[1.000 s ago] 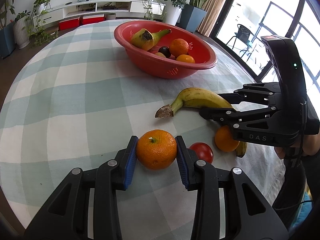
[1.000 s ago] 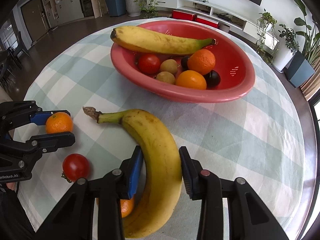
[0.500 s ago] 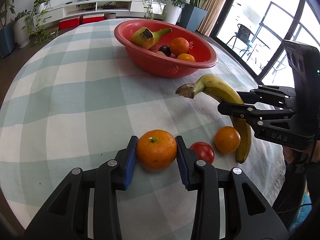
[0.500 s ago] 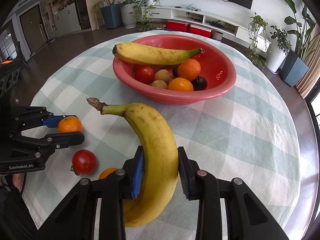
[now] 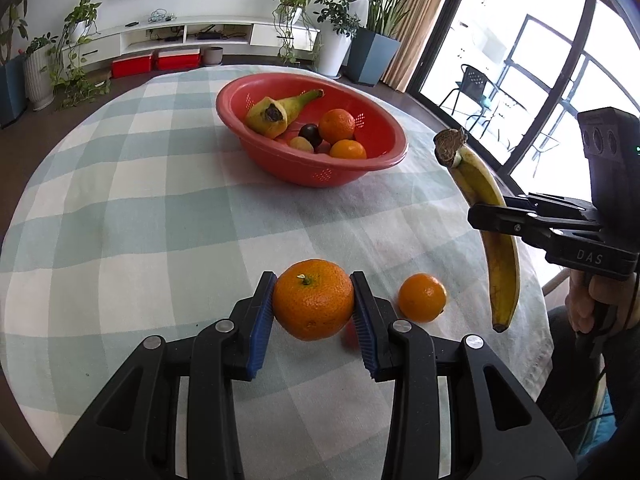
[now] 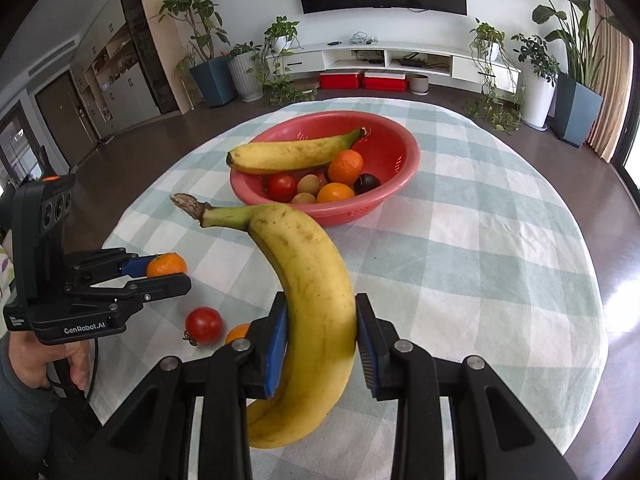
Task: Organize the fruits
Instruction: 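Close the right tool on the banana and lift it while left tool grips the orange, then carry orange in left tool and banana in right tool into the red bowl, release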
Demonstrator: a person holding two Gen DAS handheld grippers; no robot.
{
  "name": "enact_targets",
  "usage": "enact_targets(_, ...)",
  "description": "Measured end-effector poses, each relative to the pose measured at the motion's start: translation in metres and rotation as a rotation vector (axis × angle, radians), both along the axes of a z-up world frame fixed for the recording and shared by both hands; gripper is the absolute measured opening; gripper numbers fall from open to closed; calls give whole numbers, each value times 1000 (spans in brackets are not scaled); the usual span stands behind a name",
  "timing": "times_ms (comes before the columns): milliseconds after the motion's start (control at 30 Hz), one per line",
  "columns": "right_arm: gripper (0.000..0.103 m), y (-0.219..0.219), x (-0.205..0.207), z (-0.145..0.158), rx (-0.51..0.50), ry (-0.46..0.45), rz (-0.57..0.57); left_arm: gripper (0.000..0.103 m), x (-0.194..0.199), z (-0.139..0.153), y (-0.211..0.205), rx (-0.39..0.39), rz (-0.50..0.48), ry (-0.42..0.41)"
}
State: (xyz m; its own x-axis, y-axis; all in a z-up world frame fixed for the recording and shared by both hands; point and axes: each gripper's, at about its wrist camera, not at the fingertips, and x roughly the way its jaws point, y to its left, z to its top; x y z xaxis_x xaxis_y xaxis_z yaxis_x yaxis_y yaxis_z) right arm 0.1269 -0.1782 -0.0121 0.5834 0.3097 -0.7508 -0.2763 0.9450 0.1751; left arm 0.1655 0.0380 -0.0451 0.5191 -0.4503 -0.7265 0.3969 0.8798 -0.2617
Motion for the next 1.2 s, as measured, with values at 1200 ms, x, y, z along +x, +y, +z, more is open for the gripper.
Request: enact_targets(1200, 34, 5, 175, 6, -42, 65, 11, 35, 141, 24, -99, 187, -36, -92)
